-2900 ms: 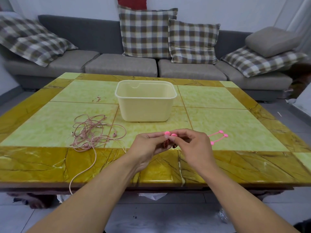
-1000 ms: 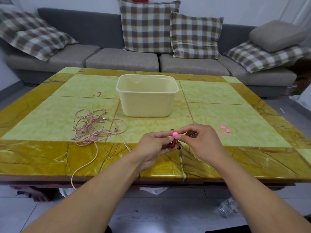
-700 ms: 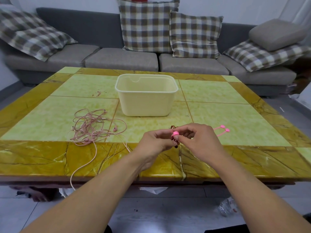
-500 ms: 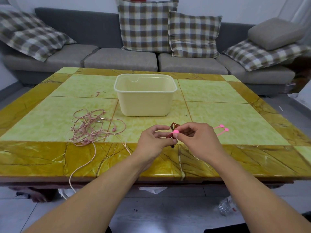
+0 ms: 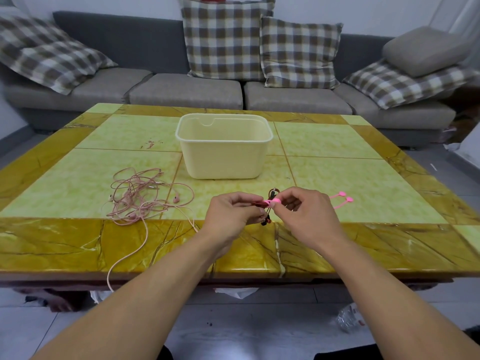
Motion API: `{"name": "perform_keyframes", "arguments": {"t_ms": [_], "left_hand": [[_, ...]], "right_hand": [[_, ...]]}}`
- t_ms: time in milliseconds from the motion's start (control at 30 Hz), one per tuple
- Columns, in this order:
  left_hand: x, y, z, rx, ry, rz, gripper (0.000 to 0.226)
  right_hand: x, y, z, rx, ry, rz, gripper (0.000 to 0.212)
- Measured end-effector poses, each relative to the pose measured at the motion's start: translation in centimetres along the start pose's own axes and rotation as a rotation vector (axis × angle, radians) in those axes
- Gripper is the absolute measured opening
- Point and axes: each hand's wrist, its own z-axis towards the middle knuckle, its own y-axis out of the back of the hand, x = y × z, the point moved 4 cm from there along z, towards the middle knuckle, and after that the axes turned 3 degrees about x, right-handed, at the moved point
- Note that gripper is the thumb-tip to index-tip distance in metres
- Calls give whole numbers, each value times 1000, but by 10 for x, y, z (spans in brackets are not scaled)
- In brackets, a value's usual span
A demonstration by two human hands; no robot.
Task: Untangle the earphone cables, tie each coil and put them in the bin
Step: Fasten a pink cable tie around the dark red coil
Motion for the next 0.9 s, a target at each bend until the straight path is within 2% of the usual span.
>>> {"name": "perform_keyframes", "arguments": {"t_ms": [200, 367, 433, 533, 600, 733, 900], "left_hand": [[-2, 1, 4, 27, 63, -79, 18], [0, 8, 8, 63, 200, -223, 26], [-4, 8, 6, 83, 135, -161, 32], [-10, 7, 0, 127, -66, 132, 49], [-11, 8, -2, 113, -138, 243, 40], [-14, 17, 1, 32, -161, 360, 15], [-13, 19, 2, 68, -93, 292, 9]], "right_hand": [[0, -1, 0, -67, -57, -1, 5], [-1, -8, -3, 14, -60, -10, 10], [-2, -9, -4, 5, -73, -6, 13], [0, -9, -3, 4, -84, 9, 12], [3, -9, -4, 24, -94, 38, 12], [5, -7, -4, 78, -137, 71, 13], [0, -7, -1, 99, -195, 74, 13]]}}
